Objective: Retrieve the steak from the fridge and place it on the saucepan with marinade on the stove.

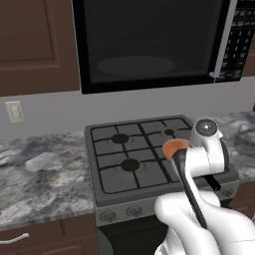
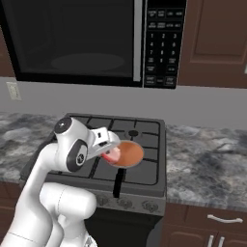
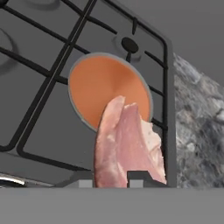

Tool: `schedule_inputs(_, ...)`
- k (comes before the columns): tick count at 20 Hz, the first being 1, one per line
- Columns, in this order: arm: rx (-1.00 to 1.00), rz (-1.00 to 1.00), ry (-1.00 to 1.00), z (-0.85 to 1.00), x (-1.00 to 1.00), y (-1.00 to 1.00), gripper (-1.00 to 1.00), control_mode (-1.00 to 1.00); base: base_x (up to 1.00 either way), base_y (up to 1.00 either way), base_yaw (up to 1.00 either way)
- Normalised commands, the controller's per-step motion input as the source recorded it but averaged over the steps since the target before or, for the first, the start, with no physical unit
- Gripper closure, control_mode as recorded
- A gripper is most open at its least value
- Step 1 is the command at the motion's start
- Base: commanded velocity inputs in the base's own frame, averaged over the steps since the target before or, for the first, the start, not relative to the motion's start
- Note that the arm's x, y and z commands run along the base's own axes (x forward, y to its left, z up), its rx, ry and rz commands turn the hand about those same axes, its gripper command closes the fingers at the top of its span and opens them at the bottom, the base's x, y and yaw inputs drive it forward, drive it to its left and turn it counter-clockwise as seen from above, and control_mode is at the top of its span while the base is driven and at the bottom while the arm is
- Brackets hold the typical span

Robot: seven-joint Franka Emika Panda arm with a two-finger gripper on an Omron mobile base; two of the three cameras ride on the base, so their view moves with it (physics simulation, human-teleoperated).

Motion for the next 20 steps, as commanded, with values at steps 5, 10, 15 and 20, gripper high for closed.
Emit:
schedule_inputs(5,0.0,0.0,0.0,-0.1,0.46,0.0,1.0,-1.0,0.0,0.0,0.0)
schedule_inputs(10,0.0,0.0,0.0,-0.02,0.48,0.0,1.0,-1.0,0.0,0.0,0.0)
schedule_inputs(15,0.01,0.0,0.0,-0.01,0.41,0.0,1.0,-1.0,0.0,0.0,0.0)
schedule_inputs(20,0.06,0.0,0.06,-0.04,0.38,-0.06,1.0,-1.0,0.0,0.0,0.0)
